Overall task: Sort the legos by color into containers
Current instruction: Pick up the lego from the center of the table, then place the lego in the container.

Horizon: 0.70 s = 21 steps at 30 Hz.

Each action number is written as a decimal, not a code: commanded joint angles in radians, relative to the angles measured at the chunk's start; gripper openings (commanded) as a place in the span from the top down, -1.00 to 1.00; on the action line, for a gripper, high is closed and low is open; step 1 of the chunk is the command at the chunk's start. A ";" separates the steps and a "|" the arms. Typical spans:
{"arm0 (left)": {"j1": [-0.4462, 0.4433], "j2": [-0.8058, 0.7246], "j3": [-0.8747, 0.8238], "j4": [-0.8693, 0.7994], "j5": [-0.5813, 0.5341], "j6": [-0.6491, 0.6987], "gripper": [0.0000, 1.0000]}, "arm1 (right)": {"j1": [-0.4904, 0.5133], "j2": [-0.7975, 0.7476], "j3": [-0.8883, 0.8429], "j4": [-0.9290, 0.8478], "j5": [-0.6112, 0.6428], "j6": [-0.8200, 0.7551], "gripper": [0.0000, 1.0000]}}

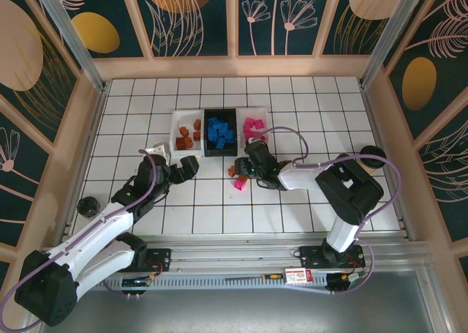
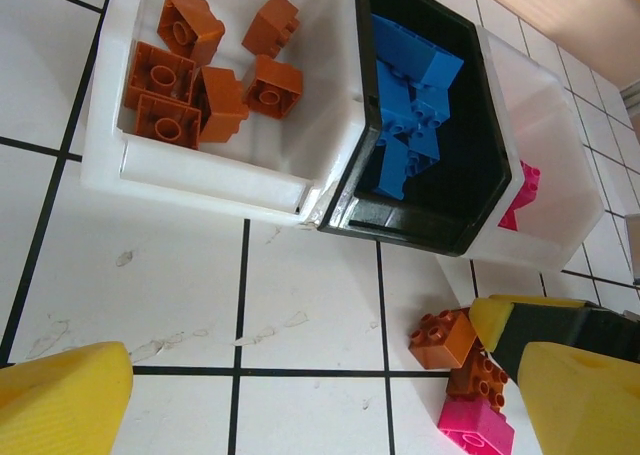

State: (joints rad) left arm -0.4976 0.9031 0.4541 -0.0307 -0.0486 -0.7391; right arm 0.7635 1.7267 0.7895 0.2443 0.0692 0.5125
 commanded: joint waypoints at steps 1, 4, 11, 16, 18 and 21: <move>-0.001 -0.013 0.001 -0.032 0.003 -0.008 -0.97 | -0.013 0.006 -0.016 0.019 -0.016 0.012 0.31; -0.002 -0.025 0.006 -0.048 -0.003 -0.002 -0.97 | -0.019 -0.039 -0.050 0.028 -0.011 0.007 0.49; -0.002 -0.066 0.005 -0.110 -0.049 0.007 -0.97 | -0.018 -0.235 -0.114 -0.020 -0.005 -0.008 0.63; -0.002 -0.136 -0.005 -0.167 -0.107 -0.007 -0.97 | 0.044 -0.339 -0.040 -0.093 -0.009 -0.049 0.70; -0.002 -0.165 -0.008 -0.180 -0.124 -0.028 -0.97 | 0.088 -0.318 0.039 -0.109 -0.014 -0.076 0.70; -0.002 -0.184 -0.011 -0.192 -0.135 -0.043 -0.97 | 0.116 -0.218 0.191 -0.112 -0.037 -0.108 0.70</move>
State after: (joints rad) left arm -0.4976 0.7372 0.4538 -0.1780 -0.1467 -0.7540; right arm 0.8551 1.4406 0.8528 0.1459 0.0486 0.4576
